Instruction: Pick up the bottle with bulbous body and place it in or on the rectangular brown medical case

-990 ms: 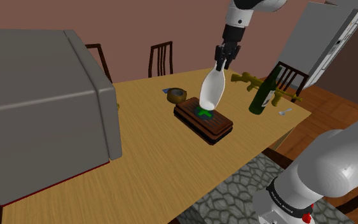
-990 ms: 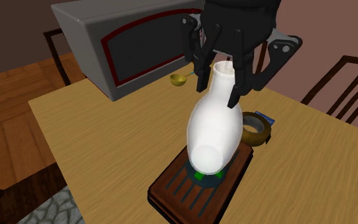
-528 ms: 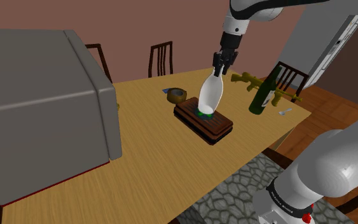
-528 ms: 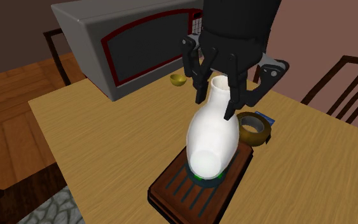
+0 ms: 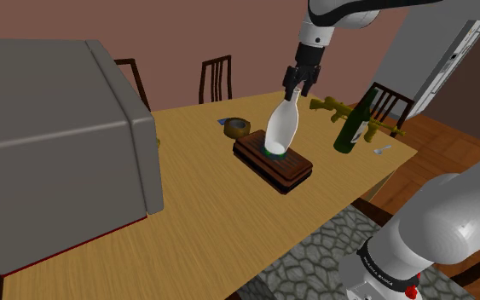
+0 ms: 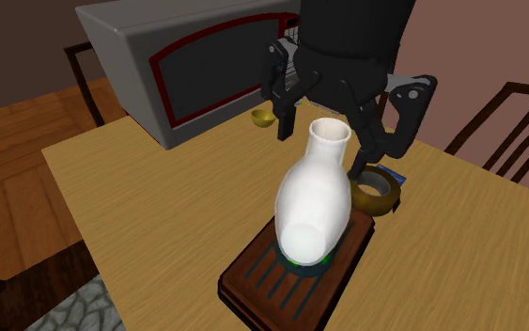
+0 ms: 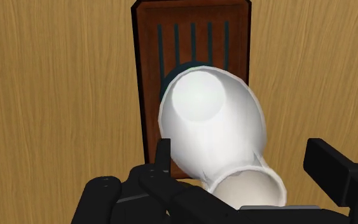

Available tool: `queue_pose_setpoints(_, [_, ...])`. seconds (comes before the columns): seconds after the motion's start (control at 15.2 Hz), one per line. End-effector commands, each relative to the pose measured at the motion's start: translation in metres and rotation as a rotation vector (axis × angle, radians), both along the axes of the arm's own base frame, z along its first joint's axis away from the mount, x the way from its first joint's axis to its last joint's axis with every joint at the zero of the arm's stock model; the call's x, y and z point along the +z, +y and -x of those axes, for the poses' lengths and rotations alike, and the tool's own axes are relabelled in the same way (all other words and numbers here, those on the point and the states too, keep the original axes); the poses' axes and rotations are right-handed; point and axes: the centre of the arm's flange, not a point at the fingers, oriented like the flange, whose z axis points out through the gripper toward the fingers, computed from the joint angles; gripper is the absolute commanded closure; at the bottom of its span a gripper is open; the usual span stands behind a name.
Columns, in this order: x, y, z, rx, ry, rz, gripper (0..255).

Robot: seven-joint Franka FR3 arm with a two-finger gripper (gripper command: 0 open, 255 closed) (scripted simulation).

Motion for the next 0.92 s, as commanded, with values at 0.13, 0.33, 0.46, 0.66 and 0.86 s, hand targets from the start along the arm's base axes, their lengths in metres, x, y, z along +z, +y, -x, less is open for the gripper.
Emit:
queue_pose_setpoints(0.13, [0.013,0.000,0.000,0.000,0.000,0.000,0])
queue_pose_setpoints(0.33, [0.050,-0.001,-0.002,0.000,0.000,0.000,0])
queue_pose_setpoints(0.46, [0.050,-0.001,-0.002,0.000,0.000,0.000,0])
queue_pose_setpoints(0.66, [0.050,-0.001,-0.002,0.000,0.000,0.000,0])
queue_pose_setpoints(0.86, [0.050,-0.001,-0.002,0.000,0.000,0.000,0])
